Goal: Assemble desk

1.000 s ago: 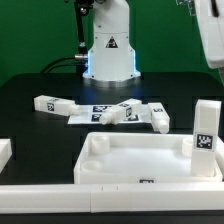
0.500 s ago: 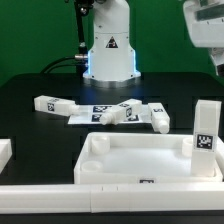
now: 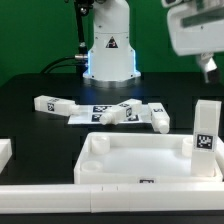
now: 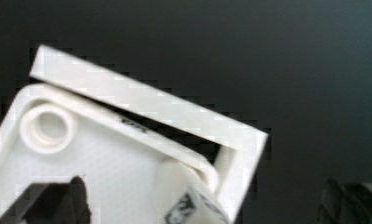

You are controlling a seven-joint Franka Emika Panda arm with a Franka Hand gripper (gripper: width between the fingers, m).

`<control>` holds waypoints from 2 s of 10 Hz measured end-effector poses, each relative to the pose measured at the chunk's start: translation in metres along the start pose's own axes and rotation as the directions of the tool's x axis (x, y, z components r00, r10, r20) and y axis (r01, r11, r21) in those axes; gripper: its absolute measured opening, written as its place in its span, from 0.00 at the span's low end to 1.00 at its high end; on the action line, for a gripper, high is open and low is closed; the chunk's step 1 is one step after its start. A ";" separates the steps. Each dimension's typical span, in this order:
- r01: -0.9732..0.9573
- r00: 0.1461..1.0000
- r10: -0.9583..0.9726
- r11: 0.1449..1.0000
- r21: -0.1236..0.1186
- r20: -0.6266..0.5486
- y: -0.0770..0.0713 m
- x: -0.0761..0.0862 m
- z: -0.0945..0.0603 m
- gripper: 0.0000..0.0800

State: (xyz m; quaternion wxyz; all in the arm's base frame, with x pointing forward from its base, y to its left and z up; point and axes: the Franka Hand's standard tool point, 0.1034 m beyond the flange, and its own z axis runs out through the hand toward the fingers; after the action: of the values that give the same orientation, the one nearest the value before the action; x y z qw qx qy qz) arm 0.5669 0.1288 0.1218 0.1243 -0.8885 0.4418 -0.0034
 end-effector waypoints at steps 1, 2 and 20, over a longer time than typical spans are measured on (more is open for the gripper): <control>0.059 0.998 -0.059 0.997 -0.041 0.008 0.019 -0.011 0.009 0.81; 0.139 0.990 -0.138 0.987 -0.077 0.010 0.027 -0.019 0.014 0.81; 0.828 0.547 -0.837 0.534 -0.175 0.035 0.133 -0.016 0.045 0.81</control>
Offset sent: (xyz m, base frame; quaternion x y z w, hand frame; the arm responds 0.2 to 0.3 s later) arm 0.0000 0.0000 0.0000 0.0000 0.0000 -0.1938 0.9810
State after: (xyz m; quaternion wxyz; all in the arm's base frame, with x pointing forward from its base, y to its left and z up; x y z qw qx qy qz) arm 0.4579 0.0743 0.0504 0.0196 -0.9981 -0.0321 -0.0478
